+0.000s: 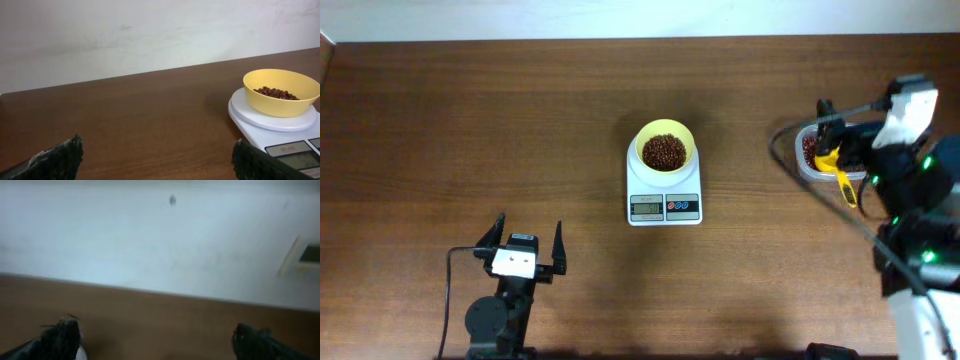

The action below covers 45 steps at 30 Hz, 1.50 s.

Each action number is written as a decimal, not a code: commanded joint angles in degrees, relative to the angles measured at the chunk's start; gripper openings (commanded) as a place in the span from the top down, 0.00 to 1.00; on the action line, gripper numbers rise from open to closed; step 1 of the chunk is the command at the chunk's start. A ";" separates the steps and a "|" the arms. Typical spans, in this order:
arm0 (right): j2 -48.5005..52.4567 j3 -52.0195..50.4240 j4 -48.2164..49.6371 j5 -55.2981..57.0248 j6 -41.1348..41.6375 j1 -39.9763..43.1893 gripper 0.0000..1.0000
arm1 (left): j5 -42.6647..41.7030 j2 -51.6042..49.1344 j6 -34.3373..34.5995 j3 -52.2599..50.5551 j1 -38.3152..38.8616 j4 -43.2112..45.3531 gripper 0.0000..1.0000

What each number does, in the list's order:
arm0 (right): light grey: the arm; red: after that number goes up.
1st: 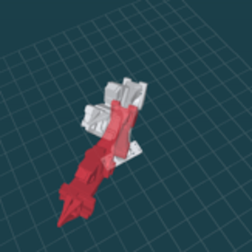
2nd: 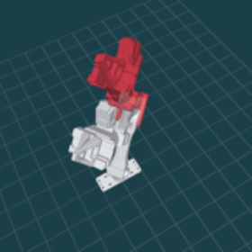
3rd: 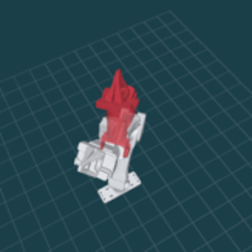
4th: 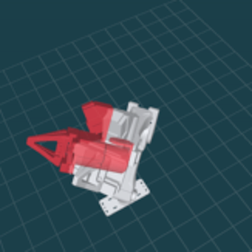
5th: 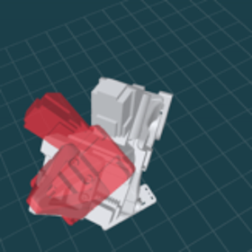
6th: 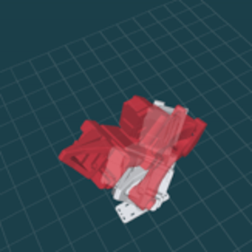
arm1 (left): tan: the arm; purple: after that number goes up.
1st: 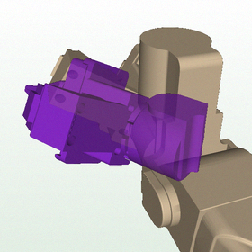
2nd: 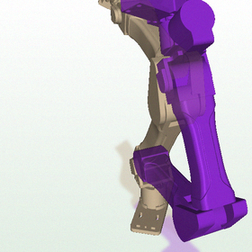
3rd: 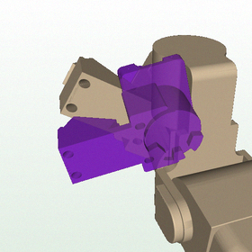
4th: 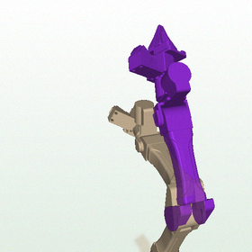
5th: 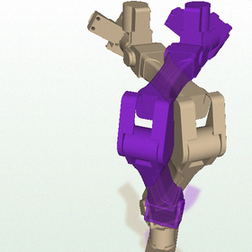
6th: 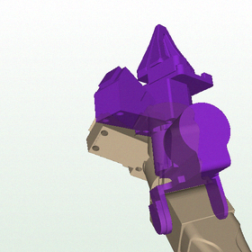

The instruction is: Scoop item into bowl and weigh 50g on scale

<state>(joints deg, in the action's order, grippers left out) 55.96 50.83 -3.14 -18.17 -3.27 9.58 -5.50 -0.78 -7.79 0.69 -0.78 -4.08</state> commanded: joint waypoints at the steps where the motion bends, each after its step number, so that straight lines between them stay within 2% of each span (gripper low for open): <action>1: -5.40 -10.69 10.16 -1.36 2.29 -0.26 0.01 | 0.61 0.48 -0.90 -0.17 -0.24 -0.31 0.01; 7: -12.79 -26.47 25.57 -1.33 2.27 -0.26 0.01 | 0.61 0.48 -0.90 -0.17 -0.24 -0.31 0.01; 10: -17.05 -33.53 29.35 -1.33 2.27 -0.26 0.01 | 0.61 0.48 -0.90 -0.17 -0.24 -0.31 0.01; 16: -24.09 -40.22 29.07 -0.22 2.23 -0.55 0.01 | 0.61 0.48 -0.90 -0.17 -0.24 -0.31 0.01; 25: -37.92 -50.62 27.21 9.51 2.23 -5.86 0.01 | 0.61 0.48 -0.90 -0.17 -0.24 -0.31 0.01; 27: -42.14 -50.51 19.67 10.80 2.10 -6.73 0.01 | 0.61 0.48 -0.90 -0.17 -0.24 -0.31 0.01; 37: -55.47 -50.51 -0.07 13.14 1.97 -7.34 0.01 | 0.61 0.48 -0.90 -0.17 -0.24 -0.31 0.01; 45: -55.78 -50.51 -1.03 13.16 -1.16 -7.87 0.01 | 0.61 0.48 -0.90 -0.17 -0.24 -0.31 0.01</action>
<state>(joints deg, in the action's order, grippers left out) 0.84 0.60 -3.66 -5.93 -2.42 2.83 -5.50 -0.78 -7.94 0.69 -0.78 -4.08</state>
